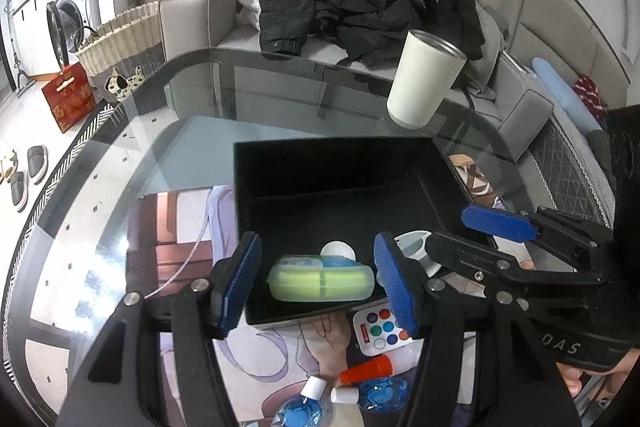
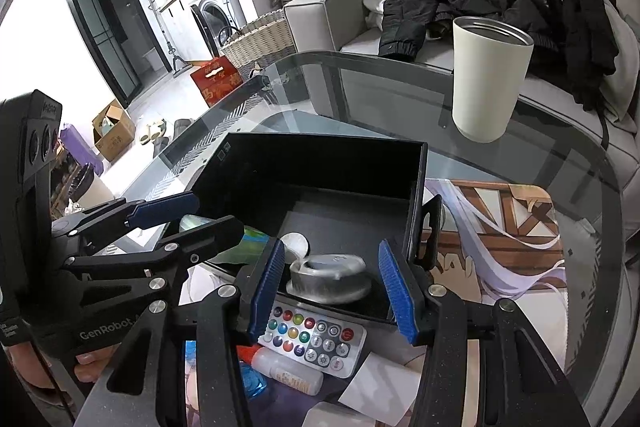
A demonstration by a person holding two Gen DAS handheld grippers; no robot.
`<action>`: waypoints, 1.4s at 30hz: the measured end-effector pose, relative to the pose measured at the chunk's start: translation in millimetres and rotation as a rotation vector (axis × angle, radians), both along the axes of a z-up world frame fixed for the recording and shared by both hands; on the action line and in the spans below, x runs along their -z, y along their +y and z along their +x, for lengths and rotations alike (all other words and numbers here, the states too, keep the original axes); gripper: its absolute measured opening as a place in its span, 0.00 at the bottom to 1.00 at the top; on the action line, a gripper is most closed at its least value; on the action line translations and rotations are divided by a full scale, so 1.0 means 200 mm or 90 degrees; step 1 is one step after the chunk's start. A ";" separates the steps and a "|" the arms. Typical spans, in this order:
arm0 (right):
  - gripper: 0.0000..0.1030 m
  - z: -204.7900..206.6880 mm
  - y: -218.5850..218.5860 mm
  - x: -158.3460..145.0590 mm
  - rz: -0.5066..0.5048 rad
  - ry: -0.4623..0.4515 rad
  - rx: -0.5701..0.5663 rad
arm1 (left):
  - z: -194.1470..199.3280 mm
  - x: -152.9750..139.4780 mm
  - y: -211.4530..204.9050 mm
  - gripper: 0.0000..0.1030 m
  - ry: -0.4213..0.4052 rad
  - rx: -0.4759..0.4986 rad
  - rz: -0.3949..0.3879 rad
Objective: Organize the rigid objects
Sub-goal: 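Lower the pill case and reel into the black box and open both grippers, then raise both open grippers out of the black box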
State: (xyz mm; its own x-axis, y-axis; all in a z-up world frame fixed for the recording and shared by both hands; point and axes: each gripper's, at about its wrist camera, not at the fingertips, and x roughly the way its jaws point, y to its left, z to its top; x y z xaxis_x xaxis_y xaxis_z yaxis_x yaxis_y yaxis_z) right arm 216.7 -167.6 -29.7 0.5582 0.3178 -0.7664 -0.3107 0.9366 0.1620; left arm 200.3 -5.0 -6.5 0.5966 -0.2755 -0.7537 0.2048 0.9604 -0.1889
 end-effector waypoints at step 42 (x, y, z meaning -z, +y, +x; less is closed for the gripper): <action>0.50 -1.13 -0.09 -0.59 0.026 -0.509 0.043 | -0.91 -0.43 0.23 0.67 -0.440 -0.015 -0.031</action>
